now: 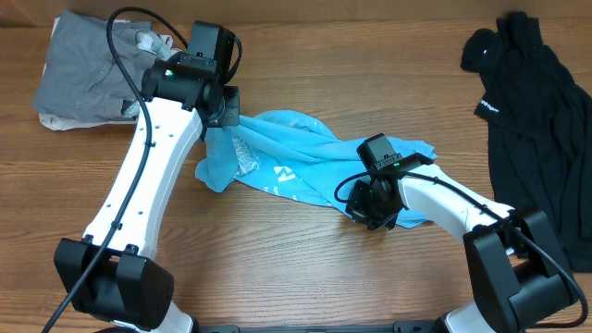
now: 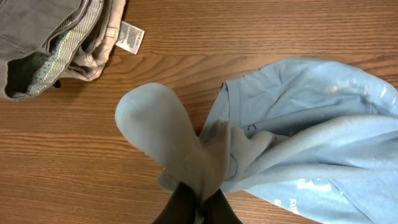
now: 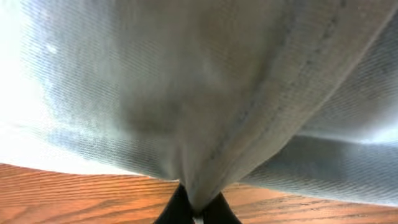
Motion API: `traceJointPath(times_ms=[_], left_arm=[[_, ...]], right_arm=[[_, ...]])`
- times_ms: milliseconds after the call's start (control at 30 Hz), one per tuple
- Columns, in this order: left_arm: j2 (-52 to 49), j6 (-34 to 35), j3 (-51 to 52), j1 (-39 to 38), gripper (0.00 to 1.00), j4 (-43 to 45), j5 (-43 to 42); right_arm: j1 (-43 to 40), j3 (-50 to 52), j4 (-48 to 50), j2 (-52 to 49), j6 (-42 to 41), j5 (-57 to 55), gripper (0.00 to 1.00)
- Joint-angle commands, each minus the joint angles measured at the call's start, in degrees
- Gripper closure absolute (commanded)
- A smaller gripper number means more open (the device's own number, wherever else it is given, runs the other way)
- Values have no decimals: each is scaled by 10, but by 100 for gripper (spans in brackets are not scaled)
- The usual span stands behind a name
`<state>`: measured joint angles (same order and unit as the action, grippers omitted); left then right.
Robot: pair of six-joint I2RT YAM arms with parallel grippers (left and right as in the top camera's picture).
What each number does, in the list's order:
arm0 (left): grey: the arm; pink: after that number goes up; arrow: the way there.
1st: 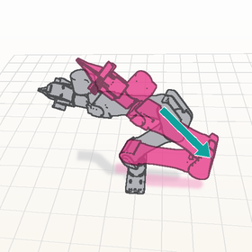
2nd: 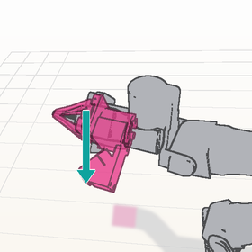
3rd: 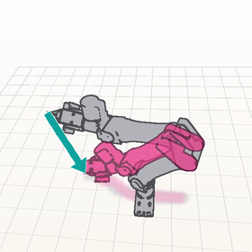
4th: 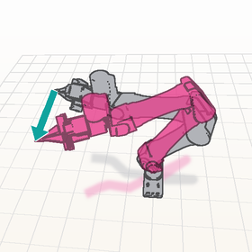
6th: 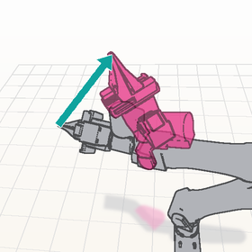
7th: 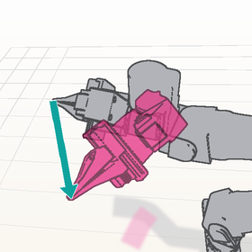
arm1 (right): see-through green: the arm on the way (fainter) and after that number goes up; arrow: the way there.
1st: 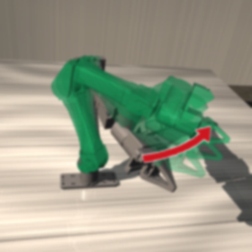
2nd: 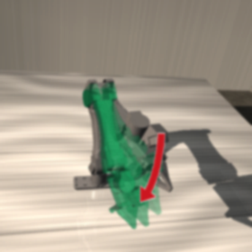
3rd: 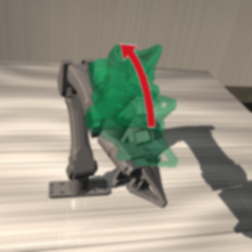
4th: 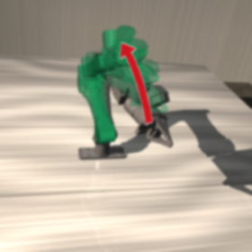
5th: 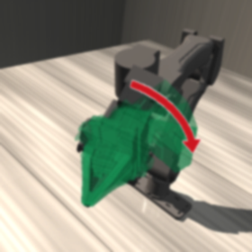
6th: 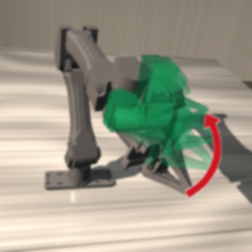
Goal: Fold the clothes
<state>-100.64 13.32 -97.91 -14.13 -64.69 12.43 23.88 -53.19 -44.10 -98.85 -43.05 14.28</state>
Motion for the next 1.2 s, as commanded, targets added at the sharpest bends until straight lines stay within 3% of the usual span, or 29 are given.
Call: traceJointPath(times_ms=[0, 233, 400, 600, 900, 1167], left_arm=[[2, -5, -12, 2, 93, 2, -7], [2, -5, -12, 2, 96, -28, -7], [2, -5, -12, 2, 96, -65, -10], [2, -5, -12, 2, 95, -94, -35], [2, -14, -11, 2, 58, -107, -35], [1, -44, 27, 2, 54, -109, -89]], right_arm=[[-5, -23, -11, 3, 46, 7, 96], [-56, -107, -139, 93, 94, -32, 96], [-152, -124, -225, 209, 149, -31, 96], [-263, -124, -278, 263, 226, -32, 96], [-308, -111, -242, 238, 251, -47, 96], [-313, -111, -203, 182, 251, -89, 96]])
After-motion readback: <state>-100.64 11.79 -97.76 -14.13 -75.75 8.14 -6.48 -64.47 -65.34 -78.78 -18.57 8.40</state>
